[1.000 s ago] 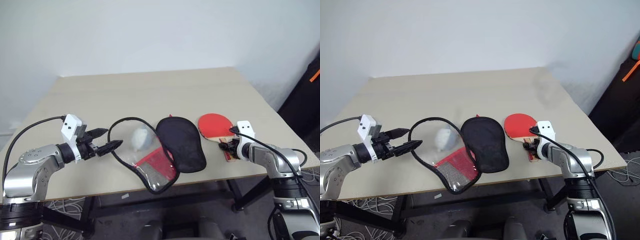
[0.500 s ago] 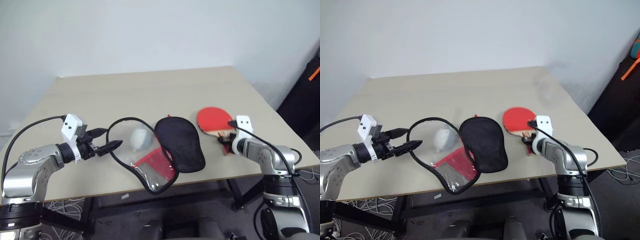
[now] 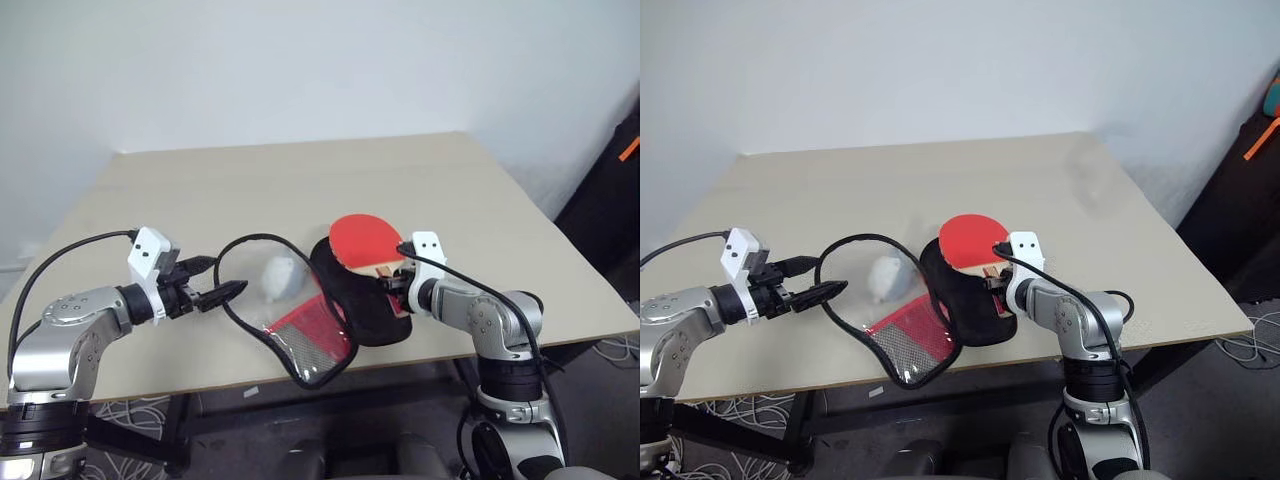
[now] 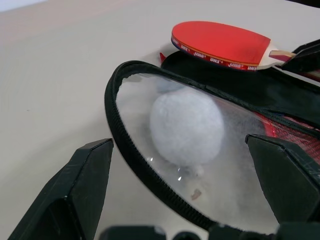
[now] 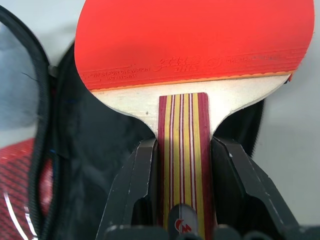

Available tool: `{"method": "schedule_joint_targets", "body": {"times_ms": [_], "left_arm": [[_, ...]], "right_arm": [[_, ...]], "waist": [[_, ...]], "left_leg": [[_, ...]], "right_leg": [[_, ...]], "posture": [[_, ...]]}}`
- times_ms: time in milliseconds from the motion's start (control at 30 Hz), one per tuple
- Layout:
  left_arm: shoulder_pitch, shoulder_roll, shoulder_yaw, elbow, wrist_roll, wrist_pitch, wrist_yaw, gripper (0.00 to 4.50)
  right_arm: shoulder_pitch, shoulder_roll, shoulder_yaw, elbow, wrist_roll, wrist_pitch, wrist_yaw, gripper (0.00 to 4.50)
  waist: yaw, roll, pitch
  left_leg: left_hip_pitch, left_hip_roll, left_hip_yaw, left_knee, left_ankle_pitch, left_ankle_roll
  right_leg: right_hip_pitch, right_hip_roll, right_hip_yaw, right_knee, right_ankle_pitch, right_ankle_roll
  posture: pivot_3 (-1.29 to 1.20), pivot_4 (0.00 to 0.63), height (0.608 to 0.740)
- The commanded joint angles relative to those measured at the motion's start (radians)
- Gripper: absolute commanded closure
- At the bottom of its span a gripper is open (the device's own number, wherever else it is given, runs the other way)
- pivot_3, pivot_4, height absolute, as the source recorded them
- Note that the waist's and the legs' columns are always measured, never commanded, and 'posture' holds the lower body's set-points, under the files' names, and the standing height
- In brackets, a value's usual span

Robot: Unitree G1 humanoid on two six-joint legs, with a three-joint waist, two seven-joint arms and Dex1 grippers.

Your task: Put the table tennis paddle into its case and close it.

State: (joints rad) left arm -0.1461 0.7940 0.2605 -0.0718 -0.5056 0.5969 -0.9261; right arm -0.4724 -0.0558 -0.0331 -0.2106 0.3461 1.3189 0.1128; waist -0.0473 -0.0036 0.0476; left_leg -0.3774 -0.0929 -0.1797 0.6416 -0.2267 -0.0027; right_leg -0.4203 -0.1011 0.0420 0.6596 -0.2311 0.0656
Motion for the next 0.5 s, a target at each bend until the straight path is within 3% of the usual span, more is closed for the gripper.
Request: {"method": "schedule_joint_targets", "body": {"times_ms": [33,500], "left_arm": [[-0.017,0.012,0.012,-0.004,0.006,-0.022,0.002,0.00],[-0.013,0.013,0.008,0.013,0.008,-0.038,-0.005,0.00]], "right_arm": [[-0.005,0.020,0.018,-0.037,-0.001,-0.023,-0.004,3.33],[0.022,0.097,0.057,-0.006,-0.027,-0.022,-0.032,3.33]], "waist": [[0.000,0.000,0.000],[0.000,0.000,0.000]], "left_leg": [[0.000,0.000,0.000,0.000,0.000,0.000],[0.000,0.000,0.000,0.000,0.000,0.000]], "right_leg": [[0.000,0.000,0.000,0.000,0.000,0.000],[-0.001,0.000,0.000,0.000,0.000,0.000]], "posture": [[0.00,0.000,0.698],[0.00,0.000,0.698]]}}
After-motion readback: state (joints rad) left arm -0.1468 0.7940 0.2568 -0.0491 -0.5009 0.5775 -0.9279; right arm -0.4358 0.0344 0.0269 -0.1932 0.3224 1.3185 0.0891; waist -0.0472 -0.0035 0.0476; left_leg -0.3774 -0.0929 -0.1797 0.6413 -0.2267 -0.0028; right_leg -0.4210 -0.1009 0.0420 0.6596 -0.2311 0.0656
